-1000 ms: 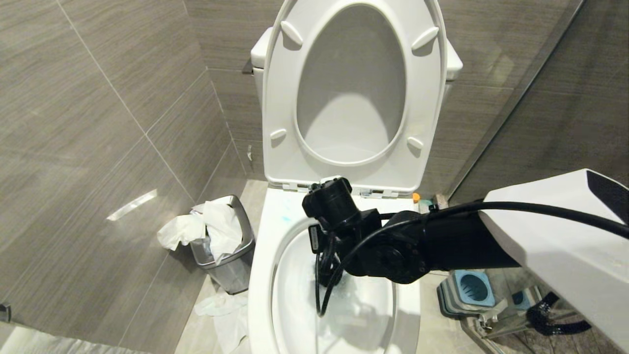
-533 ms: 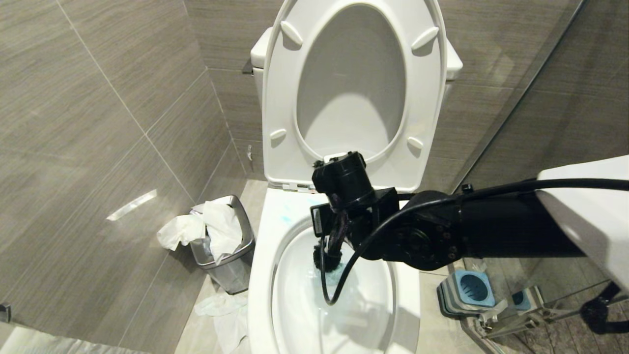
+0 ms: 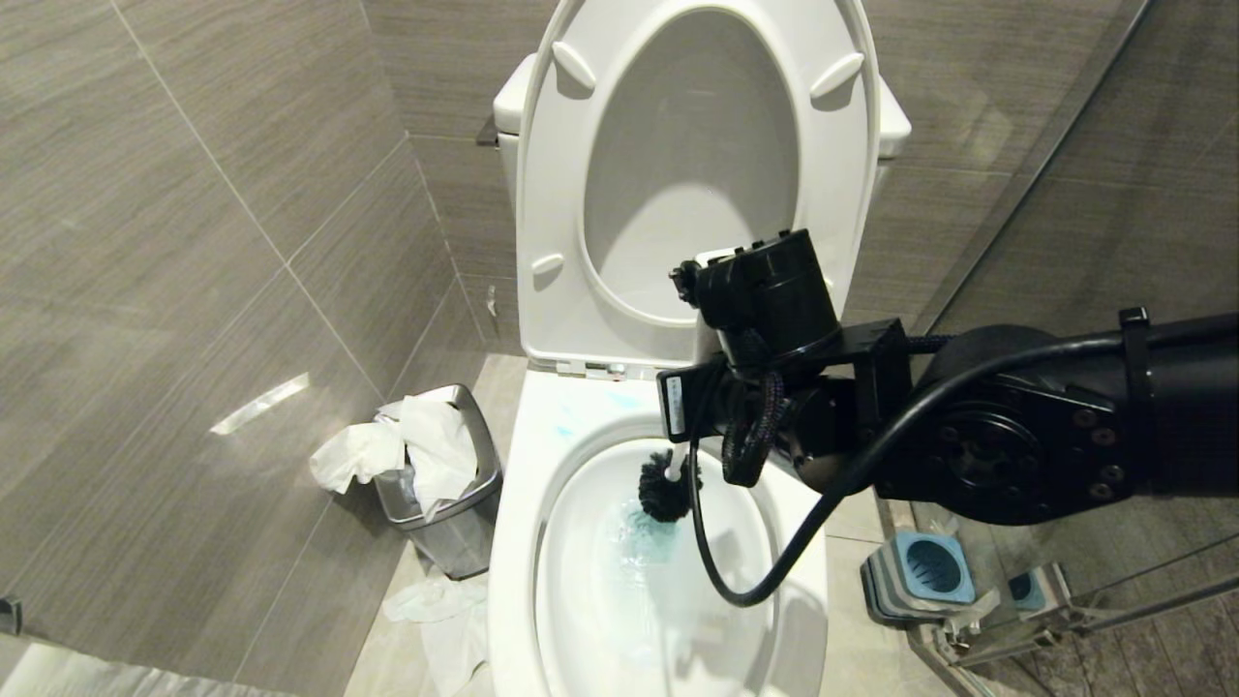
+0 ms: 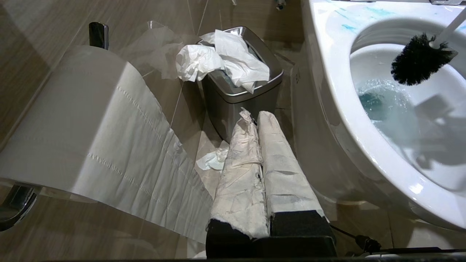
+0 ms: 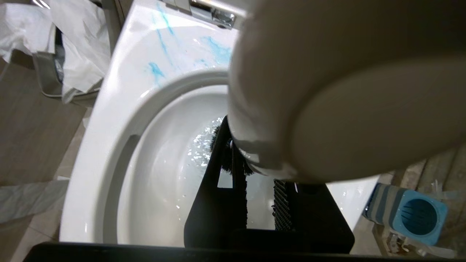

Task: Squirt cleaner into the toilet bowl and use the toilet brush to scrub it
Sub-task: Scrub the toilet bowl

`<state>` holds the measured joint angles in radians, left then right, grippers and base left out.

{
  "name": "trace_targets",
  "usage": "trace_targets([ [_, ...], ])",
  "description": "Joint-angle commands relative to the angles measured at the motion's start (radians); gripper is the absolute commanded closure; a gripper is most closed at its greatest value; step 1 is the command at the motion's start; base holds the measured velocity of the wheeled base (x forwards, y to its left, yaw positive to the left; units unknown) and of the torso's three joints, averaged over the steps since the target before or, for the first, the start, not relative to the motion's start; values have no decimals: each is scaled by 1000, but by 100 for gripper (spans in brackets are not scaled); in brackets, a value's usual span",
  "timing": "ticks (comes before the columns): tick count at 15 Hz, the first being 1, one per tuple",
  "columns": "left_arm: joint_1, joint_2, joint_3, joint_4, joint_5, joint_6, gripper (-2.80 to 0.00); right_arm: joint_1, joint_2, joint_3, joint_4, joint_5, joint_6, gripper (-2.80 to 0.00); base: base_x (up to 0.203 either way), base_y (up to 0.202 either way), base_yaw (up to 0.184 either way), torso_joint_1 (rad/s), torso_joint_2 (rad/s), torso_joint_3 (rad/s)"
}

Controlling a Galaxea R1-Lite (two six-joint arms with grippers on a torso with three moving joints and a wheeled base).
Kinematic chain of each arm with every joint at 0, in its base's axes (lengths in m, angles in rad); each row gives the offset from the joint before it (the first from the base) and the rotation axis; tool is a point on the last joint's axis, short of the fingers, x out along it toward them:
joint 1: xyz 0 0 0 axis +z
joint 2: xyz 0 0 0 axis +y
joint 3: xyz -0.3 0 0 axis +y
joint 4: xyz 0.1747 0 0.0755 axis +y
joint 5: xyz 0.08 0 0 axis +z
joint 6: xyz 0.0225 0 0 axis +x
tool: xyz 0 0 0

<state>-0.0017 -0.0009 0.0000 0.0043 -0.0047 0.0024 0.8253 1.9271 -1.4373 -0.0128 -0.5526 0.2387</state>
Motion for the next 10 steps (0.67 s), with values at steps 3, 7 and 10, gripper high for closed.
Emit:
trace_targets([
  [3, 0, 1, 2, 0, 0, -1, 0, 0, 18, 41, -9, -6, 9, 0, 0, 0, 0, 0, 0, 0],
  [7, 0, 1, 2, 0, 0, -1, 0, 0, 76, 51, -15, -14, 29, 0, 0, 0, 0, 0, 0, 0],
  [10, 0, 1, 2, 0, 0, -1, 0, 20, 37, 142, -26, -16, 36, 0, 0, 0, 0, 0, 0, 0],
])
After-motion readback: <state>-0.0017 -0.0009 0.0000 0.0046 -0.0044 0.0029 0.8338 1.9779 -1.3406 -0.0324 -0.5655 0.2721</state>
